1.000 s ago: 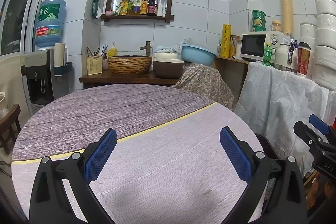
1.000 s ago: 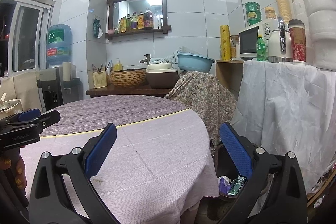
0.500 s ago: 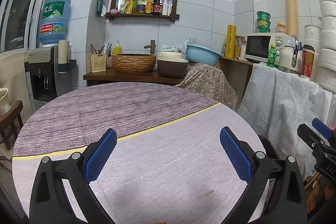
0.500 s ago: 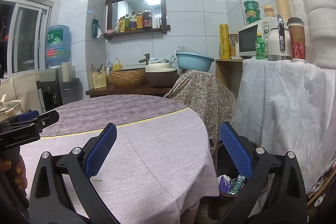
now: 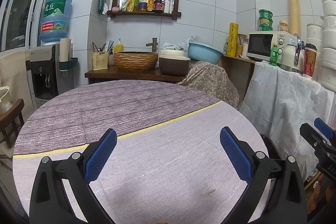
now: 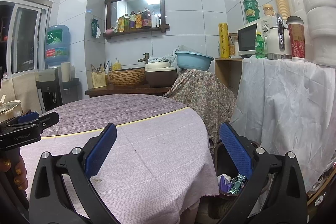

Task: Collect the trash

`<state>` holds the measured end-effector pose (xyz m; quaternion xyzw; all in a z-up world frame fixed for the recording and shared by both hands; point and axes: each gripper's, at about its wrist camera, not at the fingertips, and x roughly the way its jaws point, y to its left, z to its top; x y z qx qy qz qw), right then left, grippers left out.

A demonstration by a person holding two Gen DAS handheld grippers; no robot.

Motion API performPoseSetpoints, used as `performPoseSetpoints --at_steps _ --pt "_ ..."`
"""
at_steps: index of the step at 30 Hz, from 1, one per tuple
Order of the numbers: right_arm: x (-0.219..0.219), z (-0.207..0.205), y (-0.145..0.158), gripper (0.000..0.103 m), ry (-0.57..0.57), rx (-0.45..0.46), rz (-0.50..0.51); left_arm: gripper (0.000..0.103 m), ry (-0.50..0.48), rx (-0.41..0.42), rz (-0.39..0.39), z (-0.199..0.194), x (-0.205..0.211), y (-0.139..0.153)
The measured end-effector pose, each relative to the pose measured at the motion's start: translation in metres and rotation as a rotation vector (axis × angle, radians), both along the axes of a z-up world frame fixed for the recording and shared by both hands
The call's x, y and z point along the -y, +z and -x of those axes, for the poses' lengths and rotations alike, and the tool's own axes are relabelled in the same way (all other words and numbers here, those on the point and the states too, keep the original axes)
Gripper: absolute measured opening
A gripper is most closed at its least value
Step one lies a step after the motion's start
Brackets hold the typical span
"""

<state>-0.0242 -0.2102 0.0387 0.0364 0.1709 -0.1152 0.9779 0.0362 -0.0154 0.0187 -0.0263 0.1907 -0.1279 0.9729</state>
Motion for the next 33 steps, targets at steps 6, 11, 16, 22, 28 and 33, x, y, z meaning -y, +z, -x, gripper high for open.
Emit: performPoseSetpoints --at_steps 6,11,16,22,28,33 --pt "-0.0003 -0.0001 0.0002 0.097 0.000 0.000 0.001 0.097 0.003 -0.004 0.000 0.0006 0.0008 -0.0004" --pt "-0.0007 -0.0006 -0.0007 0.097 0.002 -0.002 -0.001 0.097 0.001 -0.002 -0.011 0.0003 0.0007 -0.0004" --pt "-0.0022 -0.0006 -0.0022 0.097 0.000 -0.004 -0.001 0.097 0.006 -0.004 -0.032 0.0001 0.0034 -0.0010" --pt "-0.0022 -0.0008 -0.0020 0.097 0.000 -0.003 -0.002 0.098 0.018 0.013 -0.047 0.0022 0.0047 -0.0002" --pt "-0.0018 -0.0011 -0.0015 0.097 0.000 -0.004 -0.002 0.097 0.032 0.005 -0.066 0.0006 0.0068 0.0004" --pt "-0.0024 -0.0012 -0.0029 0.097 0.000 -0.007 -0.003 0.098 0.021 -0.013 -0.065 -0.0008 0.0075 -0.0003"
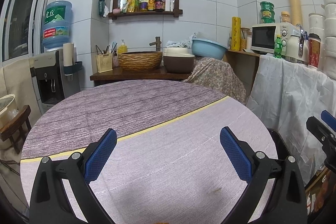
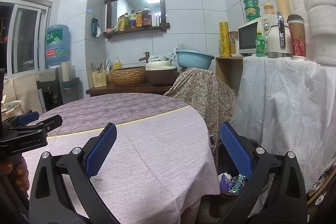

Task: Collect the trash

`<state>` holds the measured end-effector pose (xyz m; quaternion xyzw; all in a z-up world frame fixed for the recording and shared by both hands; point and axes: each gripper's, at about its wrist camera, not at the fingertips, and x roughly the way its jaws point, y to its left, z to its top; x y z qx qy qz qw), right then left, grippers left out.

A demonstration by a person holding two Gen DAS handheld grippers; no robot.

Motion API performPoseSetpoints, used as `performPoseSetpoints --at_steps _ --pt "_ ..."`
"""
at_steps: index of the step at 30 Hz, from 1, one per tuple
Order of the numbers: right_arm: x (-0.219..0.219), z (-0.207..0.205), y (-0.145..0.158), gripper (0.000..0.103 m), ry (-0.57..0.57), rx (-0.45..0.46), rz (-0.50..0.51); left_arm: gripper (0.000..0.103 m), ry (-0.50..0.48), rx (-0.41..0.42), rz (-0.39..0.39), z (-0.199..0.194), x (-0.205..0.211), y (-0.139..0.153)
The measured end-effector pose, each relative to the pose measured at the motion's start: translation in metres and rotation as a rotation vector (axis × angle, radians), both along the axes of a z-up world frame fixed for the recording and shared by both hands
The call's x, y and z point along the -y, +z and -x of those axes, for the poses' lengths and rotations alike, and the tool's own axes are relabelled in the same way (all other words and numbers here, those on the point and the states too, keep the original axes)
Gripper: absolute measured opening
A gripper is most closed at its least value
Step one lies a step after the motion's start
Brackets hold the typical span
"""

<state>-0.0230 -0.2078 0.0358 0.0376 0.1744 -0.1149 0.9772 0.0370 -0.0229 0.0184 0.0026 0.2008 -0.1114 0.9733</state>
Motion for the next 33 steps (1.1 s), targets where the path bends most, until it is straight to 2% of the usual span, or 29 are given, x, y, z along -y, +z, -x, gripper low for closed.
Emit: performPoseSetpoints --at_steps 33 --pt "-0.0019 -0.0020 -0.0068 0.097 -0.001 -0.011 -0.012 0.098 -0.005 -0.012 -0.016 0.0013 0.0043 -0.0008"
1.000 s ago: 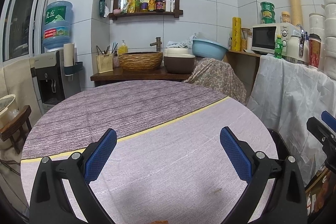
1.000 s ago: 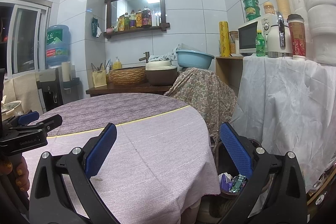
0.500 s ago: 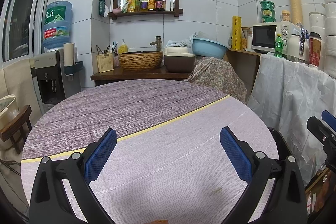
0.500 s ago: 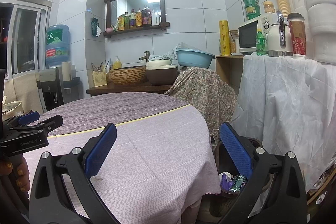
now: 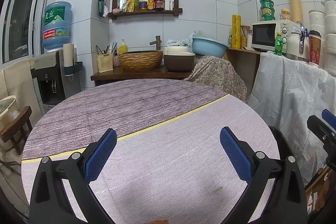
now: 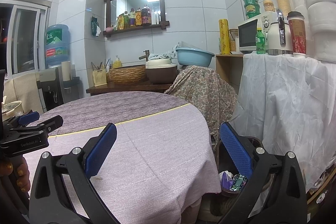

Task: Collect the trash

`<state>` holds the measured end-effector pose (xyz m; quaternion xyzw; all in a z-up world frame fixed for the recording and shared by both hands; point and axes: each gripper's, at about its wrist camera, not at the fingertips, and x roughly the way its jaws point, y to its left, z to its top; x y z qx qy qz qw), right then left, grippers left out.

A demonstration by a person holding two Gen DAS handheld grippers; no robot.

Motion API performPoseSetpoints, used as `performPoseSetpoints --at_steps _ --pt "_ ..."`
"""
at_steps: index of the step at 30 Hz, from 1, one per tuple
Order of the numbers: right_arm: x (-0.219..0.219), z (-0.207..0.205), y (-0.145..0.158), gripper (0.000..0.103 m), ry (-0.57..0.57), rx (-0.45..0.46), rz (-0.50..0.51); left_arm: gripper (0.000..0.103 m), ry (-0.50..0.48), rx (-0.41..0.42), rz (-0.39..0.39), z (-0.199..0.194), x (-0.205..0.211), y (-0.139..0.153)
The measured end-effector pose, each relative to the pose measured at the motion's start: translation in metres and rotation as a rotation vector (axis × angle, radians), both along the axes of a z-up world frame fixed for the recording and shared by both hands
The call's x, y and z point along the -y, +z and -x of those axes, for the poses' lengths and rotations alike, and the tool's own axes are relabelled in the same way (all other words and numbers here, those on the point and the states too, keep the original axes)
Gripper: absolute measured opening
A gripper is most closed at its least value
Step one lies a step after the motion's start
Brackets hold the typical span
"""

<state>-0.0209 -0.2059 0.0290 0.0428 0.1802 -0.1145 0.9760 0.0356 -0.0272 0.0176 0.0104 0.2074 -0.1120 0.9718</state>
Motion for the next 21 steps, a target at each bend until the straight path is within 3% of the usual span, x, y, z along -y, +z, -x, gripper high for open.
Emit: performPoseSetpoints --at_steps 21 --pt "-0.0032 0.0000 0.0002 0.097 -0.003 -0.002 -0.001 0.098 -0.003 -0.003 -0.006 0.0015 0.0013 -0.0017"
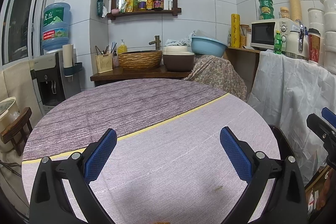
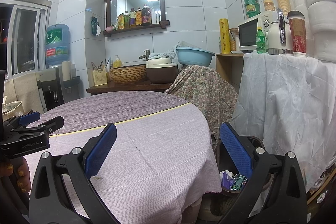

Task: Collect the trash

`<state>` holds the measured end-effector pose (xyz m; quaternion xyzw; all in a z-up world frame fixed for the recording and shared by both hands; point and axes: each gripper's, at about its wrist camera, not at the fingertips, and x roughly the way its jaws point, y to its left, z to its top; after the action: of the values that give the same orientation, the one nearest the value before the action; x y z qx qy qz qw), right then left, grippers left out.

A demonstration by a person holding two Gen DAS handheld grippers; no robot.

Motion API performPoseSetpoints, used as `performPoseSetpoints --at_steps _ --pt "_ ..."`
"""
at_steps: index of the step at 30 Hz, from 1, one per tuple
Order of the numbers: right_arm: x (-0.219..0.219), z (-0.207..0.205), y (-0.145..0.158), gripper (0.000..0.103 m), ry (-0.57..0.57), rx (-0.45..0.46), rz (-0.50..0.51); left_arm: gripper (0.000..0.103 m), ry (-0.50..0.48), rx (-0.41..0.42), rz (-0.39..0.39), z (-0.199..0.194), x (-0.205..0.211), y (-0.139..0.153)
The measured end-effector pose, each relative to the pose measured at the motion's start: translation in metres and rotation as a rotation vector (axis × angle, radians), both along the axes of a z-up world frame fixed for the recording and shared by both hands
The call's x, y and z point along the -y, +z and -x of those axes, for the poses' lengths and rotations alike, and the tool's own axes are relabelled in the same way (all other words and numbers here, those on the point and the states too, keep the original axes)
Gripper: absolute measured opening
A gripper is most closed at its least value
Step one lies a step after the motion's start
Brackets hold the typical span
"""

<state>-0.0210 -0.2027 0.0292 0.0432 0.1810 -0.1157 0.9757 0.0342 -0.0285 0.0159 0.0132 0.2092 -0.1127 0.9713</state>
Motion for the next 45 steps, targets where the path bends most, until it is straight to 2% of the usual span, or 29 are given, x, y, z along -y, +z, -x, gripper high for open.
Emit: performPoseSetpoints --at_steps 45 --pt "-0.0028 -0.0002 -0.0017 0.097 -0.001 -0.002 -0.006 0.098 -0.006 -0.019 0.003 -0.0014 -0.0013 0.0016"
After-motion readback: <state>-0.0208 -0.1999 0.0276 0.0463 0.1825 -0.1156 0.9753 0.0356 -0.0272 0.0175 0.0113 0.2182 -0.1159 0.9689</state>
